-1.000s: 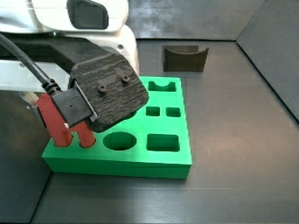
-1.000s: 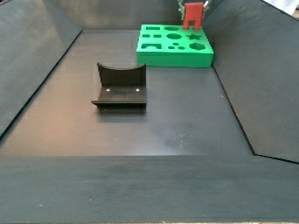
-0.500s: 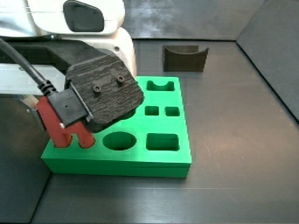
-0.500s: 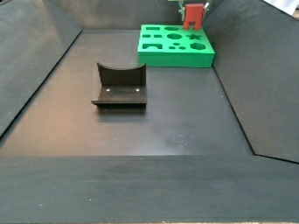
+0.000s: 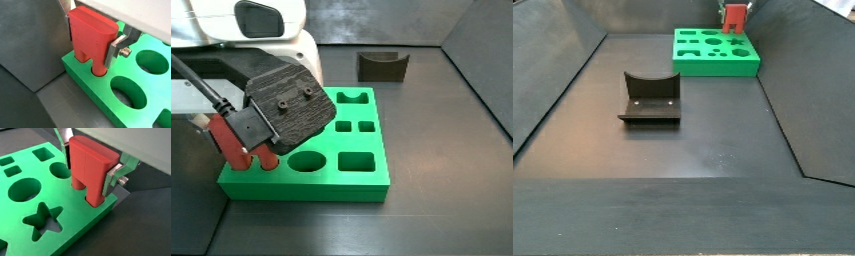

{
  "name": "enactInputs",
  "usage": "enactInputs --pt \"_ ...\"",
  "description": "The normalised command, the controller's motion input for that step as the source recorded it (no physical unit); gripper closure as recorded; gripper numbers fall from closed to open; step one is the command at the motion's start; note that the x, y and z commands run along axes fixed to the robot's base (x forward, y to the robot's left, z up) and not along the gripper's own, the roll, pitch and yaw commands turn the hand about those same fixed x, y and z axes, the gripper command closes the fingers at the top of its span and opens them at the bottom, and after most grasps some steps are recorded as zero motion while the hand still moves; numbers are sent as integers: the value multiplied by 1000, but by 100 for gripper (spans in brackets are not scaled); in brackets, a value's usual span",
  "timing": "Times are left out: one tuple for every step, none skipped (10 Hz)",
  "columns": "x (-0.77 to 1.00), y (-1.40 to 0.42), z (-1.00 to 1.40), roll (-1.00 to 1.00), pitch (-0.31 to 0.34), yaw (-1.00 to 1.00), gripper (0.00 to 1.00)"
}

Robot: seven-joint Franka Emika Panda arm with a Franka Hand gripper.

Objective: Pick up the square-circle object. Move up. Rotate the square-circle object. Move to above the board. Insert the square-circle object.
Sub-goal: Insert the square-circle object.

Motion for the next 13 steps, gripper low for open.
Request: enactInputs --pt "177 -220 -440 367 -170 134 100" --pt "560 3 -714 246 -37 0 100" --pt "720 151 -860 190 0 -6 100" --pt "809 163 -937 147 0 -111 100" --pt "817 140 -960 139 0 -123 100" --pt "800 171 -951 146 0 -97 100" --pt "757 163 -971 131 0 -51 100" --pt "503 200 -1000 61 0 0 100" --pt "109 86 -980 59 -103 94 100" --pt "0 11 -797 76 -210 143 100" --pt "-109 0 -697 79 -283 37 100" --pt "-37 129 -377 -206 -320 0 100" --pt "0 97 -129 -121 -99 -40 100"
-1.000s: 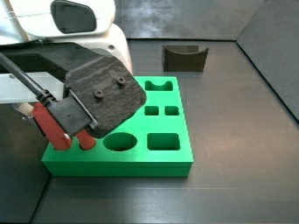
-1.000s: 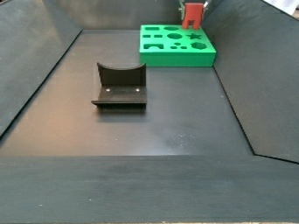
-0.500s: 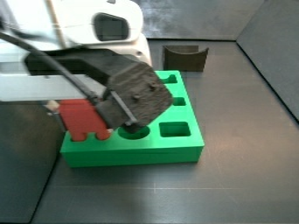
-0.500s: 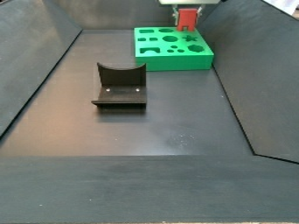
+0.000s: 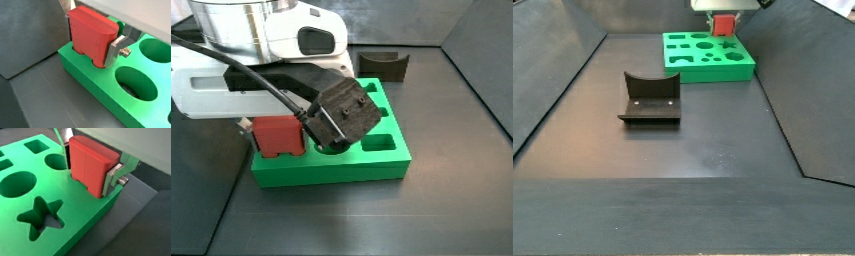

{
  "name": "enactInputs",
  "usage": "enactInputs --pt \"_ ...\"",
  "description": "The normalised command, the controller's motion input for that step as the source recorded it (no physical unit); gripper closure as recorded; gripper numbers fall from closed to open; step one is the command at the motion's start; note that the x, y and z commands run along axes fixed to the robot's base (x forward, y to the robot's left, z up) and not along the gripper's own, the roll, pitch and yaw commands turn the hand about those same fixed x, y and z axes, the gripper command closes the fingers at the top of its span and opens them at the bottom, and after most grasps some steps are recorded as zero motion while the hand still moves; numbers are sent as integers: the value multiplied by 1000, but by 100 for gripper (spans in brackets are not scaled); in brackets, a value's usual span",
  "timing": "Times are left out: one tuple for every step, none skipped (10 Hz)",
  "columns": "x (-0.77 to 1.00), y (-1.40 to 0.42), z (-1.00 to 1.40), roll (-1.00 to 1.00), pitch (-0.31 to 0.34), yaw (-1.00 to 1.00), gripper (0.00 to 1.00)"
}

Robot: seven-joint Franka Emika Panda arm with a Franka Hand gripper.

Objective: Pick up the square-circle object. Move up. Rotate the square-circle object. Move to above the board. Insert the square-circle object.
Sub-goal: Insert the square-circle object.

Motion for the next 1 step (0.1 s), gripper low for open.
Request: enactInputs --pt "0 0 0 0 0 0 100"
